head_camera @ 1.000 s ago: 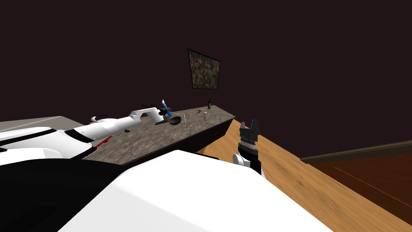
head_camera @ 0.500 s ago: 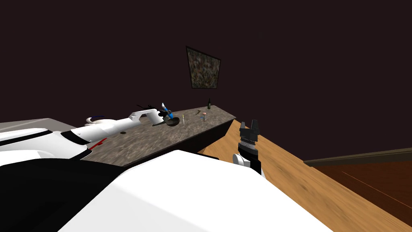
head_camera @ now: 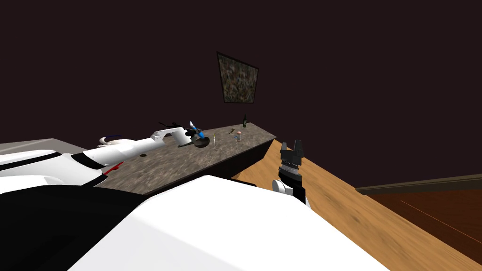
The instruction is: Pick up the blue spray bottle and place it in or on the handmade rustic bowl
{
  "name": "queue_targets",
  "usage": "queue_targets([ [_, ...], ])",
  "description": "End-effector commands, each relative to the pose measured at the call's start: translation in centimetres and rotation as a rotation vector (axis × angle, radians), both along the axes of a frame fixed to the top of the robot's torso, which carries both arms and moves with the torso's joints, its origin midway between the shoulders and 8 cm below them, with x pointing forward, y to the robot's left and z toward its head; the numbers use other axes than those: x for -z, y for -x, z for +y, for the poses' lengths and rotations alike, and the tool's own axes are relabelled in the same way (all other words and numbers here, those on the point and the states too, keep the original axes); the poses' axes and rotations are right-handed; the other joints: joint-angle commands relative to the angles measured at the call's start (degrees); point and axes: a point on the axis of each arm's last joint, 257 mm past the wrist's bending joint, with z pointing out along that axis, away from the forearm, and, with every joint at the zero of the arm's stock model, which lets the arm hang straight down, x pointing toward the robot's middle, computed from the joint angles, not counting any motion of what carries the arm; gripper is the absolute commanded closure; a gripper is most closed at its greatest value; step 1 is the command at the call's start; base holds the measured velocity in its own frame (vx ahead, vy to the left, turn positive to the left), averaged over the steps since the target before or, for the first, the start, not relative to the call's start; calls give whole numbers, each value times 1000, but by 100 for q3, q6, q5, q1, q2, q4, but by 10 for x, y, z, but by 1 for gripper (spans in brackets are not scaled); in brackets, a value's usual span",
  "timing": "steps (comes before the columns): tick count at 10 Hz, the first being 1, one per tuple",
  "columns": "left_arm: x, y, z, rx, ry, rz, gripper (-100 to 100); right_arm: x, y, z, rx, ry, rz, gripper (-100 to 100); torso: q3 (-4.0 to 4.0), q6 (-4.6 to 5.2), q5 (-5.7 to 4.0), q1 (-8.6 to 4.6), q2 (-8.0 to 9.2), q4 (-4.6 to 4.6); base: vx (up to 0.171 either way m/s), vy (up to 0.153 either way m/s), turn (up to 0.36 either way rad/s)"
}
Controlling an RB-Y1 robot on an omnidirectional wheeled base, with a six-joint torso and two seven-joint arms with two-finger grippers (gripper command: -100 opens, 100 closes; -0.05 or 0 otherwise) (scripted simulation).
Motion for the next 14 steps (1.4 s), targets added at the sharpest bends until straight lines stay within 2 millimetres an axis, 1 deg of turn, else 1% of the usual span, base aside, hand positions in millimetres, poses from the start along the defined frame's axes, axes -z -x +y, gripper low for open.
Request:
queue_targets([
  [1,0,0,0,0,0,0,-100,0,0,0,0,0,0,0,0,0,0,0,0,0,0,0,0],
  [2,0,0,0,0,0,0,0,0,0,0,0,0,0,0,0,0,0,0,0,0,0,0,0],
  [3,-11,-1,-6,2,1,-1,-100,0,0,0,0,0,0,0,0,0,0,0,0,0,10,20,18],
  [6,-27,-1,-15,6,1,0,-100,0,0,0,0,0,0,0,-3,0,2,10,-5,-1,14,26,9],
  [7,-37,0,-22,9,1,3,-100,0,0,0,0,0,0,0,-1,0,1,4,-1,0,0,0,0],
  [8,-42,0,-26,10,0,6,-100,0,0,0,0,0,0,0,1,1,-1,-2,1,0,0,0,0],
  [9,-50,1,-33,13,-1,11,-100,0,0,0,0,0,0,0,1,0,-1,-2,2,1,0,0,0],
  [10,-46,2,-29,14,-1,8,-100,0,0,0,0,0,0,0,1,0,-2,-4,2,1,0,0,0],
  [11,-46,3,-29,12,-1,8,0,0,0,0,0,0,0,0,1,0,0,-2,1,0,0,0,0],
  [14,-46,3,-29,12,-1,8,0,0,0,0,0,0,0,0,0,0,1,0,1,0,0,0,0],
])
